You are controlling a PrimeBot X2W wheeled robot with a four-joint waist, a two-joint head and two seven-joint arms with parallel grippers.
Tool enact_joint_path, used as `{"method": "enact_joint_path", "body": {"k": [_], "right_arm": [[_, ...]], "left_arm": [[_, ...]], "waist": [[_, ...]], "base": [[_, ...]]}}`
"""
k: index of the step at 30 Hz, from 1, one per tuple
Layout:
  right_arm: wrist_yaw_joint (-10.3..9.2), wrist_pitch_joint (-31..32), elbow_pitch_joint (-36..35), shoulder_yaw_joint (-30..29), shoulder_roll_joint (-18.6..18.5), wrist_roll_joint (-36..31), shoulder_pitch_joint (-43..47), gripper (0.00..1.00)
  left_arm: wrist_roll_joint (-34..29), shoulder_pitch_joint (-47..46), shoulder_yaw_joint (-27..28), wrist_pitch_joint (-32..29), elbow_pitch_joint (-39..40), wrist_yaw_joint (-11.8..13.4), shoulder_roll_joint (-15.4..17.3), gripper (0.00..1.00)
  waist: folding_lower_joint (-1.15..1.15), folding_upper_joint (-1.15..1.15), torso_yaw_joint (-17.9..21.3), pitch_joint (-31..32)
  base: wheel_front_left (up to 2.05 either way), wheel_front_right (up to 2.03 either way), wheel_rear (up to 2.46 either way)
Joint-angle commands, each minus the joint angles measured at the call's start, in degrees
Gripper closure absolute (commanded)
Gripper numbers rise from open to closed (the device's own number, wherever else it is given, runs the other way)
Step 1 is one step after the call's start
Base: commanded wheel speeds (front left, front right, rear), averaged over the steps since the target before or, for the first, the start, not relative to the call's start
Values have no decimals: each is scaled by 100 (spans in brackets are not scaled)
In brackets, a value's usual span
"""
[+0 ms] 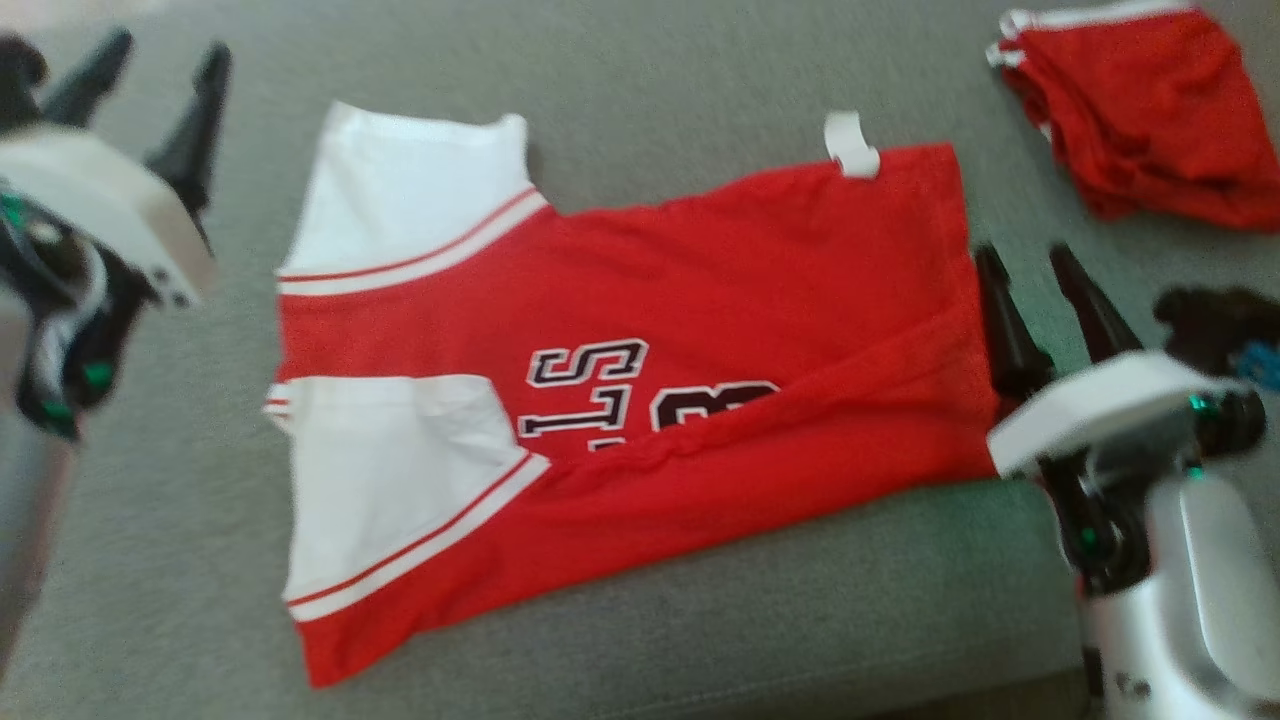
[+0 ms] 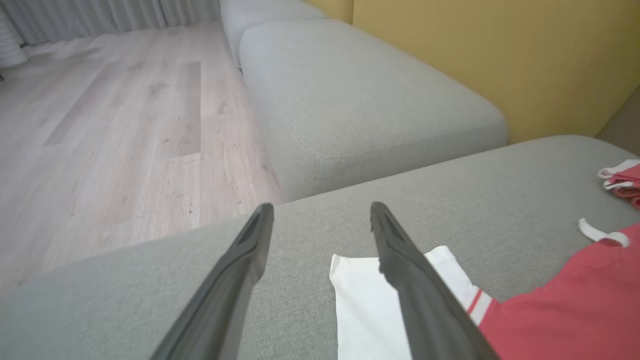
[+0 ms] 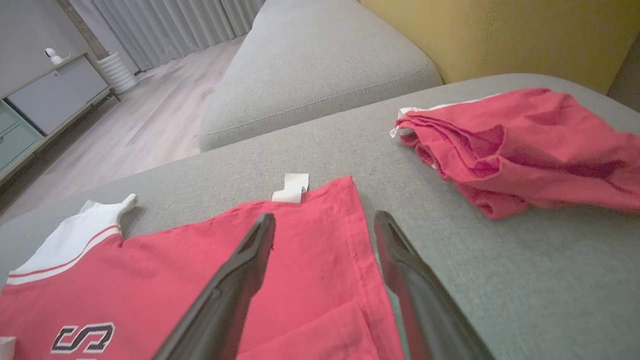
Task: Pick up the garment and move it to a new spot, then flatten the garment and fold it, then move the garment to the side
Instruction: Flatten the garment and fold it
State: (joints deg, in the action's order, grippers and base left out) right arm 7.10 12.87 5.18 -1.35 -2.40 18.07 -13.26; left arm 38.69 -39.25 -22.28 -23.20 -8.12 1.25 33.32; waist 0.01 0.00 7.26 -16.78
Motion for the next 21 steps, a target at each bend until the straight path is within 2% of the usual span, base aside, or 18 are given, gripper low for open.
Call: {"method": "enact_joint_path", "body": {"k": [1, 9, 21], "right_arm": [[39, -11, -250, 266, -48, 6, -332, 0], [39, -156, -192, 605, -48, 58, -854, 0], [39, -350, 51, 662, -48, 85, -1050, 0]], "left_arm": [[-105, -502, 185, -131, -152, -53, 279, 0], [-206, -1090, 30, -315, -1251, -140, 195, 0], [-109, -1176, -168, -632, -1777, -384, 201, 0]], "waist": [[-1, 0, 406, -535], [-1, 0, 763, -1137], [-1, 0, 869, -1270]], "base": [[0, 0, 0], [0, 0, 0], [0, 0, 0]]}}
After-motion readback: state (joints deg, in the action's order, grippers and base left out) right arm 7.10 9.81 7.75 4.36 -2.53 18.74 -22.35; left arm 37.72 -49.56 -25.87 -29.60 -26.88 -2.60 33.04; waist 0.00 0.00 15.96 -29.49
